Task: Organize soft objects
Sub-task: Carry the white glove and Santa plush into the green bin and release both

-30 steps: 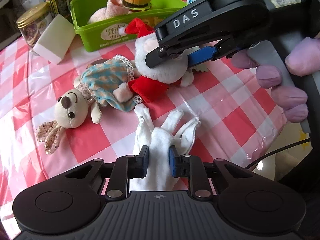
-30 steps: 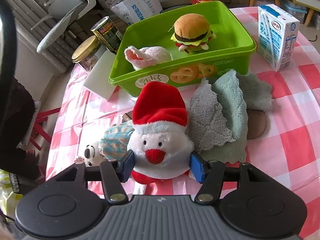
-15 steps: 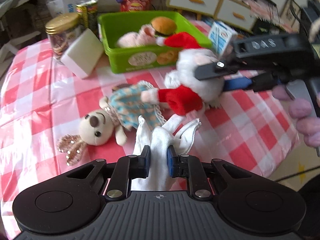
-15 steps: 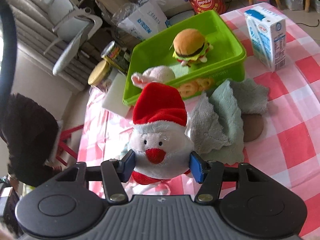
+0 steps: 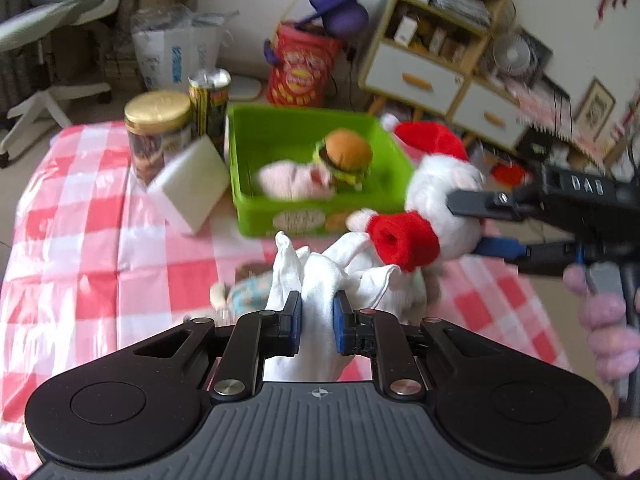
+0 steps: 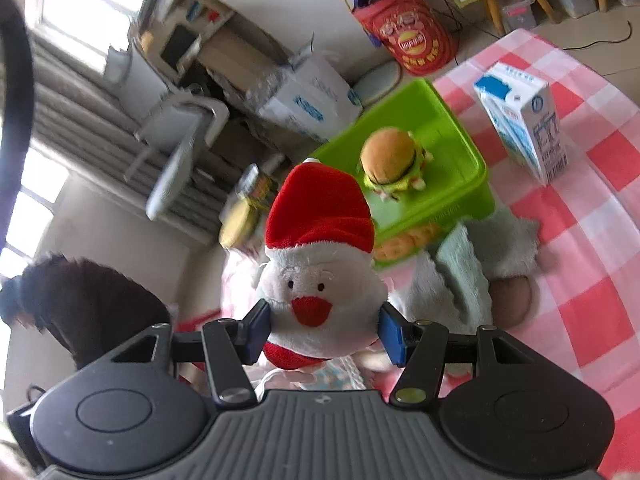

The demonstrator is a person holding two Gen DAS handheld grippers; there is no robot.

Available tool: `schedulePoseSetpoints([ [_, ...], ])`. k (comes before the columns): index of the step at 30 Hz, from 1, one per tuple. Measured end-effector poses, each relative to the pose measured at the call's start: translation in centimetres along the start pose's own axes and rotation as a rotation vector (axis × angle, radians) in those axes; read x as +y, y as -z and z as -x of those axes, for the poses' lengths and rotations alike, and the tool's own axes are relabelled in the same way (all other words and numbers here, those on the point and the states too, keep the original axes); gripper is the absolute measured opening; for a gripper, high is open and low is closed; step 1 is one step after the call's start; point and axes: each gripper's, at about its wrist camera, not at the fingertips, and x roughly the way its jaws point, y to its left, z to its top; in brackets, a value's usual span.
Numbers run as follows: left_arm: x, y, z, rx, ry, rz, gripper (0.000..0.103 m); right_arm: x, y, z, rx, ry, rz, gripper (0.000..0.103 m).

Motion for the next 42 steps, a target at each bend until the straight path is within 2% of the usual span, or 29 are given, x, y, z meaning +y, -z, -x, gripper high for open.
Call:
schedulePoseSetpoints([
  [6, -0.3, -2.9, 0.5, -0.088, -0.003, 0.047, 0.013, -1.0, -1.7, 0.8, -0.096, -0.056, -0.052, 0.03],
  [12, -0.8, -6.1, -1.2, -0.134, -0.016, 0.054, 0.013, -1.9, -3.3, -0.1, -0.189, -0.04, -0.067, 0.03],
  [16, -1.2, -8.7, -4.1, -0.169, -0.046, 0.03, 0.013, -2.1, -4.6, -1.5, -0.26, 0.023, -0.021, 0.03],
  [20, -1.4, -10.4, -7.6, -0.203, -0.083, -0.003, 0.013, -1.7, -5.2, -3.1, -0.312, 0.161, 0.083, 0.03],
  [24, -1.5, -11.3, -11.4, -0.189, -0.112, -0.022, 0.013, -1.9, -5.4, -4.9, -0.311, 0.235, 0.135, 0.03],
  [27, -1.6, -11.6, -13.5, -0.18, -0.155, -0.058, 0.013, -2.2, -5.2, -5.7, -0.294, 0.271, 0.171, 0.03],
  [30, -1.3, -11.6, -15.3, -0.163, -0.164, -0.062, 0.013, -2.8, -4.9, -6.7, -0.267, 0.299, 0.192, 0.03],
  [35, -0.8, -11.3, -16.9, -0.146, -0.172, -0.068, 0.014, -3.3, -4.8, -7.2, -0.254, 0.293, 0.19, 0.031],
  [42, -0.2, -11.2, -16.6, -0.153, -0.163, -0.034, 0.016, -3.7, -4.9, -7.0, -0.243, 0.286, 0.18, 0.033],
])
